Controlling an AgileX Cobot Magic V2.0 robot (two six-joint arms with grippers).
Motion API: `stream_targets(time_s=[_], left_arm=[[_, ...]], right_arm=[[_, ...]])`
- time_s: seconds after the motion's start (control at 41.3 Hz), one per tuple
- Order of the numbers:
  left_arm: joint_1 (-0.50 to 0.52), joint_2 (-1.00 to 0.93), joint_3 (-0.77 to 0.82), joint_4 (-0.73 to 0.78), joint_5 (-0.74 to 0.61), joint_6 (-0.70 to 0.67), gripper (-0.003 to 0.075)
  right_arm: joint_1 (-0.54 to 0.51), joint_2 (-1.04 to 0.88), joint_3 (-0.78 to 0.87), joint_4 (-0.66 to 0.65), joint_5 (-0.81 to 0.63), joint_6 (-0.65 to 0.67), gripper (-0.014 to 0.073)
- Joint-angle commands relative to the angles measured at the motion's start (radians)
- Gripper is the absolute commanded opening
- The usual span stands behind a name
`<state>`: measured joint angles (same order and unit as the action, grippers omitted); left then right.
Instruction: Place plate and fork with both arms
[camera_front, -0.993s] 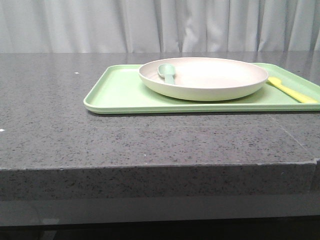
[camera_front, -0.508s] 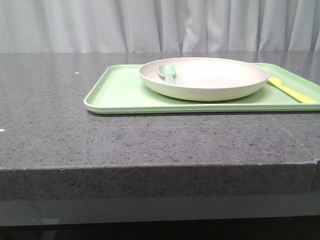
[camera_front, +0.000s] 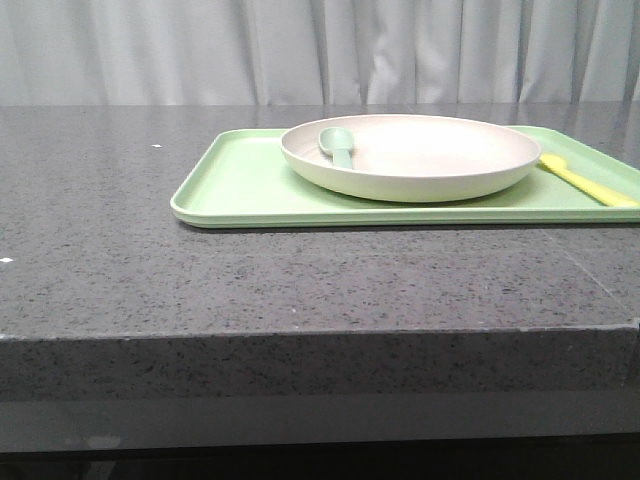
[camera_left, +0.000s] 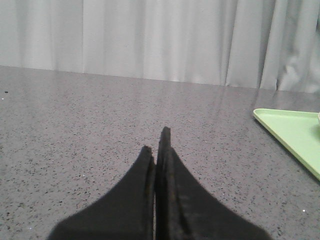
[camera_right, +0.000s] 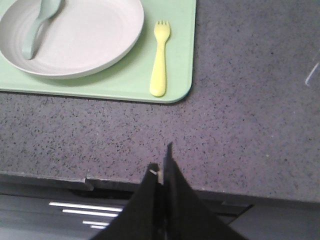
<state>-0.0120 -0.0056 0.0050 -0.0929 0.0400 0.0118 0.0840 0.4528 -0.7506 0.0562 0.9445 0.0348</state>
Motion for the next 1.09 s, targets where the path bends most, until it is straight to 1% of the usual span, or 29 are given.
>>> stream_targets(time_s=[0.0,0.194,0.291,0.412,0.533,0.702,1.065], left_arm=[[-0.009,-0.021,0.005,-0.007,-0.083,-0.004,-0.0018],[-0.009,-0.021,0.005,-0.007,-0.083,-0.004,-0.0018],[-0.009,-0.021,0.005,-0.007,-0.083,-0.004,-0.0018],[-0.009,-0.021,0.005,-0.007,-0.083,-0.004,-0.0018],[-0.009,-0.021,0.005,-0.007,-0.083,-0.004,-0.0018],[-0.009,-0.021,0.005,-0.007,-0.083,-0.004,-0.0018],[-0.009,-0.021,0.005,-0.007,-0.083,-0.004,-0.0018]], right_arm=[[-0.006,-0.086,0.075,-0.023,-0.181,-0.009,-0.0068],[-0.006,-0.296,0.392,-0.027,-0.571,-0.009,-0.0068],[-0.012,-0.400,0.539,-0.027,-0.736,-0.009,-0.0068],[-0.013,-0.485,0.684,-0.027,-0.879,-0.009,-0.0068],[-0.024,-0.477,0.776,-0.027,-0.998,-0.008,-0.0068],[-0.059,-0.481,0.773,-0.027,-0.971,-0.008,-0.0068],[-0.057,-0.481,0.773,-0.027,-0.970,-0.008,-0.0068]])
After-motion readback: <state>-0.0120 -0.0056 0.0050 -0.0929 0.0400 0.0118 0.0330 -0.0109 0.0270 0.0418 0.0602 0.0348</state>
